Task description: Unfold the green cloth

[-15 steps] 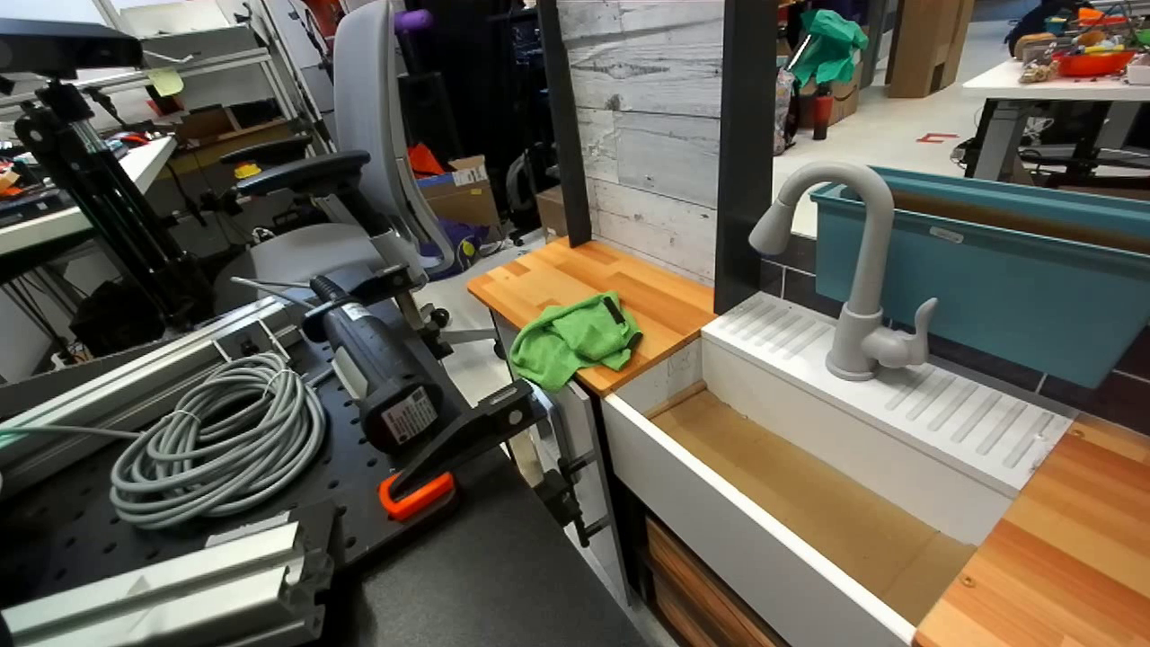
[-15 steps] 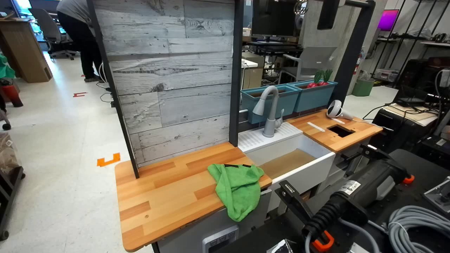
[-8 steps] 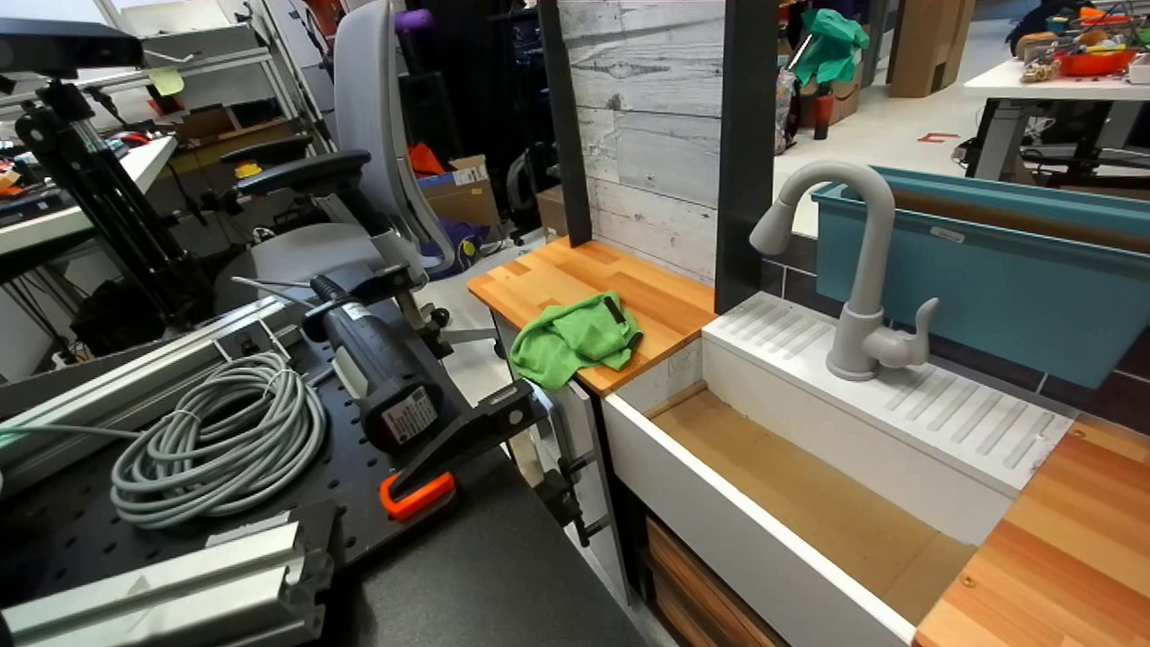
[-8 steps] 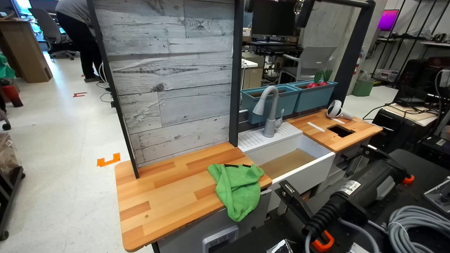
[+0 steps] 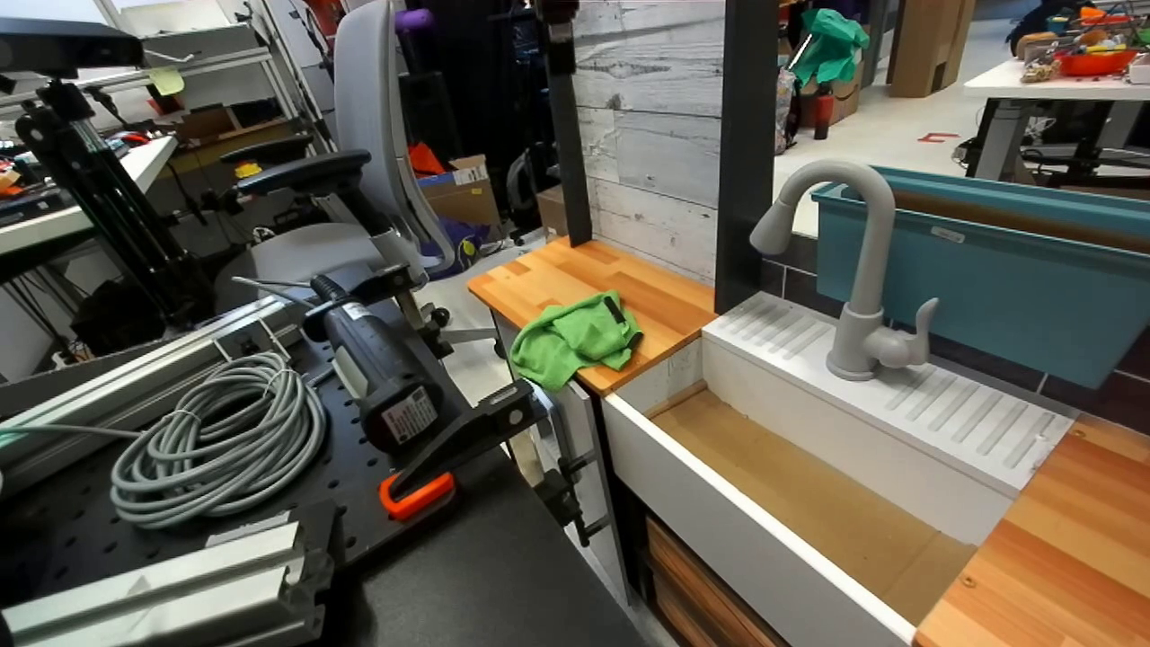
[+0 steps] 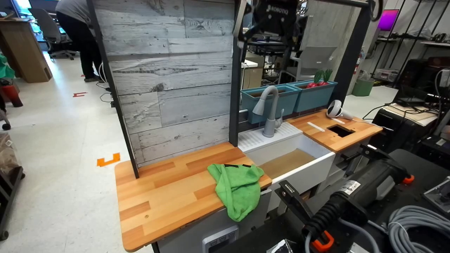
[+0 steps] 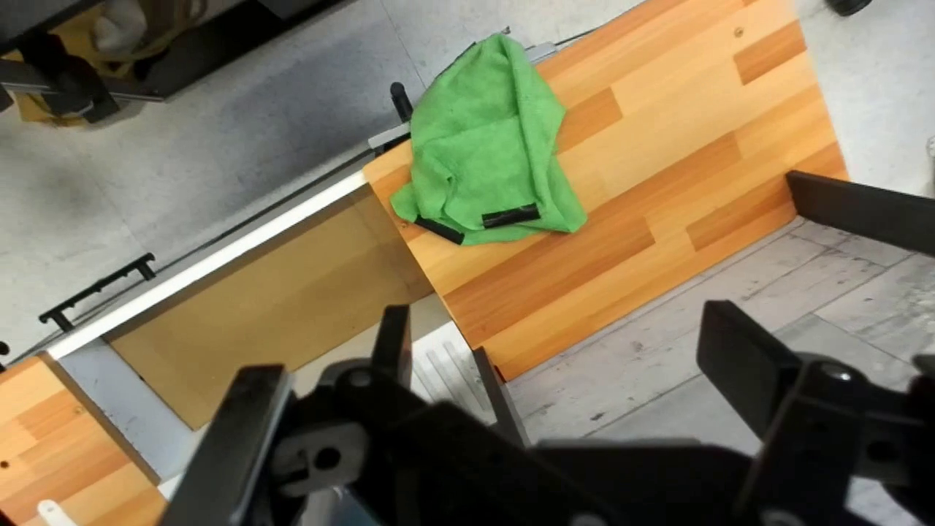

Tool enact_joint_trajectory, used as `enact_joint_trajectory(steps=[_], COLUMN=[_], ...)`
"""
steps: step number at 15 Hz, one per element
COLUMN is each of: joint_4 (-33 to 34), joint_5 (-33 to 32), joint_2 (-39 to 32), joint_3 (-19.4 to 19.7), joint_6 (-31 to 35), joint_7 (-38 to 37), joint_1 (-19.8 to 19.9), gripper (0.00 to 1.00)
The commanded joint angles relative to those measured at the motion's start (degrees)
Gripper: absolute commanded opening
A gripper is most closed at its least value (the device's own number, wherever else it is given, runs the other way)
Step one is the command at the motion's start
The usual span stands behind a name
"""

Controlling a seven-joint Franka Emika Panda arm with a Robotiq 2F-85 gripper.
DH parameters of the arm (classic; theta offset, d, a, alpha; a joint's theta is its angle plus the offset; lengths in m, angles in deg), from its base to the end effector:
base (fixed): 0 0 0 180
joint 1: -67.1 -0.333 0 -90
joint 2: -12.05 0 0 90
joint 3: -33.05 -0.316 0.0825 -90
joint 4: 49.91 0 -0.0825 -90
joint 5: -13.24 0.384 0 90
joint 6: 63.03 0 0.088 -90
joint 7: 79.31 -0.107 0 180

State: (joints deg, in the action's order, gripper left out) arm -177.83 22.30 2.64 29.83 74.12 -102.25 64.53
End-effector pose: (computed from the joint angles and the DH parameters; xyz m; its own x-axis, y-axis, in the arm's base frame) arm 0.5388 0.0559 0.2978 0.9144 -0.4012 -0.0545 -0.4048 -0.9086 -0.1027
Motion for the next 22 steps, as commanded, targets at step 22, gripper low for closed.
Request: enact_joint_trajectory(steps=[22], joint_4=[20.7], joint_5=[-6.2], joint_2=[-38.1], joint_3=[7.6], joint_6=[-1.3], joint_7=[-7.1], joint_1=[-6.3], gripper=[1.0])
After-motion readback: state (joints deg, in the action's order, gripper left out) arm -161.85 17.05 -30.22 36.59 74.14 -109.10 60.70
